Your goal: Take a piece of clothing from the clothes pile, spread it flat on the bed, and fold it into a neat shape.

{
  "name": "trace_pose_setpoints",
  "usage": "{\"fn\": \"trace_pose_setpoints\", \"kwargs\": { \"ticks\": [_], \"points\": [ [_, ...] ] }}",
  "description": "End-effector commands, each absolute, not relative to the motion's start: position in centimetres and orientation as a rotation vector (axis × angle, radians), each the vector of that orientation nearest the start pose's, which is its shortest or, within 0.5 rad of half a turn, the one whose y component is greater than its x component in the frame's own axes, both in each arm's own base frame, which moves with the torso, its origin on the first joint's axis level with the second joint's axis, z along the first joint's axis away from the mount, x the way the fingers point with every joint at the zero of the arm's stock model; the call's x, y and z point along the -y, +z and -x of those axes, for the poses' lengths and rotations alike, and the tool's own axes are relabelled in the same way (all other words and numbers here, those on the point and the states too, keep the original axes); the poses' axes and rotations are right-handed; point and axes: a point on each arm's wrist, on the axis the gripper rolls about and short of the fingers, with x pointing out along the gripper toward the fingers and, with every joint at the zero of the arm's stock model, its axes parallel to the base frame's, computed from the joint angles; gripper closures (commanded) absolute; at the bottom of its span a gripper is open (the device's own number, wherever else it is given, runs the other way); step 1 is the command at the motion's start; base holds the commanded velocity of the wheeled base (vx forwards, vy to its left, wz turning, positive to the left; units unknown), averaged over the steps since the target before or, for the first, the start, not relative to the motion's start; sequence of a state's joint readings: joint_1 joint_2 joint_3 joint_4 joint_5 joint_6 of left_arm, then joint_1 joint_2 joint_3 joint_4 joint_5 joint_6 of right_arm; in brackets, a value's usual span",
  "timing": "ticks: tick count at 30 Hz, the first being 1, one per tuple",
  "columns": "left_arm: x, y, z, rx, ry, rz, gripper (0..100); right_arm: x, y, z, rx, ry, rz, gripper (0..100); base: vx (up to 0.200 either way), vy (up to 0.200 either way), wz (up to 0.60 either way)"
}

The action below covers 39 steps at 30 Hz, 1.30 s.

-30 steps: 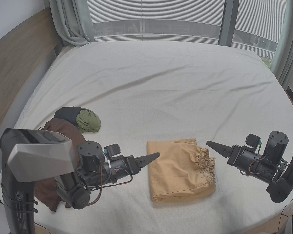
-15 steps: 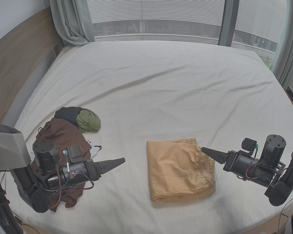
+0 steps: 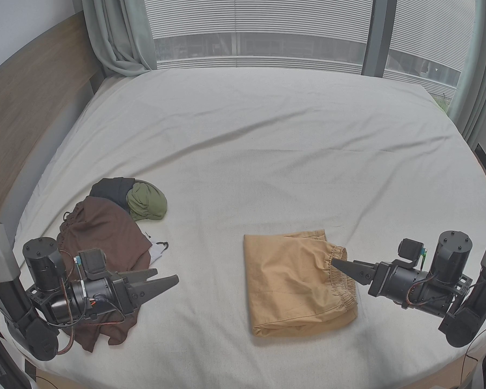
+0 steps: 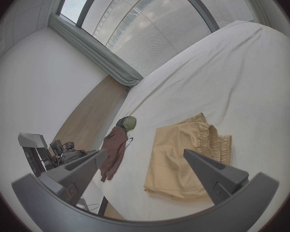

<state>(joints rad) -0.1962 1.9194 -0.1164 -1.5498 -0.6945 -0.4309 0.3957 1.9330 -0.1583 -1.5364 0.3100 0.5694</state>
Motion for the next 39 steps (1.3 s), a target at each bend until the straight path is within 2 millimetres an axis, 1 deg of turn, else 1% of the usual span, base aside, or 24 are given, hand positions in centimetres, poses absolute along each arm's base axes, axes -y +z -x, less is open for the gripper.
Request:
{"fn": "trace_pose_setpoints", "kwargs": {
  "ticks": [1,5,9,12,14,15,16,18,25,33,39],
  "points": [
    [5.5,5.4,-21.5,-0.498,-0.811,0.41,0,-9.3,6.0,-22.0,-0.469,0.579,-0.497,0,0.0,0.0,0.0],
    [5.4,4.2,-21.2,-0.53,-0.838,0.353,0,-8.5,4.6,-22.4,-0.504,0.54,-0.447,0,0.0,0.0,0.0],
    [5.1,3.5,-20.8,-0.556,-0.832,0.335,0,-7.8,3.3,-22.6,-0.545,0.499,-0.414,0,0.0,0.0,0.0],
    [4.9,3.5,-20.8,-0.555,-0.829,0.33,0,-7.5,2.4,-22.7,-0.581,0.48,-0.41,0,0.0,0.0,0.0],
    [4.8,3.3,-20.4,-0.572,-0.837,0.339,0,-7.1,1.4,-22.9,-0.619,0.451,-0.414,0,0.0,0.0,0.0],
    [4.8,3.3,-20.4,-0.572,-0.837,0.339,0,-7.1,1.4,-22.9,-0.619,0.451,-0.414,0,0.0,0.0,0.0],
    [4.8,3.3,-20.4,-0.573,-0.843,0.339,0,-7.0,0.6,-23.1,-0.644,0.437,-0.414,0,0.0,0.0,0.0],
    [4.8,3.3,-20.4,-0.576,-0.844,0.339,0,-6.9,0.0,-23.2,-0.665,0.428,-0.417,0,0.0,0.0,0.0],
    [4.8,3.0,-20.4,-0.588,-0.842,0.34,0,-6.6,-1.5,-23.4,-0.721,0.395,-0.421,0,0.0,0.0,0.0],
    [4.8,3.0,-20.4,-0.588,-0.844,0.341,0,-6.1,-3.6,-24.4,-0.764,0.354,-0.435,0,0.0,0.0,0.0],
    [4.8,3.0,-20.4,-0.585,-0.852,0.34,0,-6.3,-4.7,-25.1,-0.778,0.354,-0.443,0,0.0,0.0,0.0]
  ]
}}
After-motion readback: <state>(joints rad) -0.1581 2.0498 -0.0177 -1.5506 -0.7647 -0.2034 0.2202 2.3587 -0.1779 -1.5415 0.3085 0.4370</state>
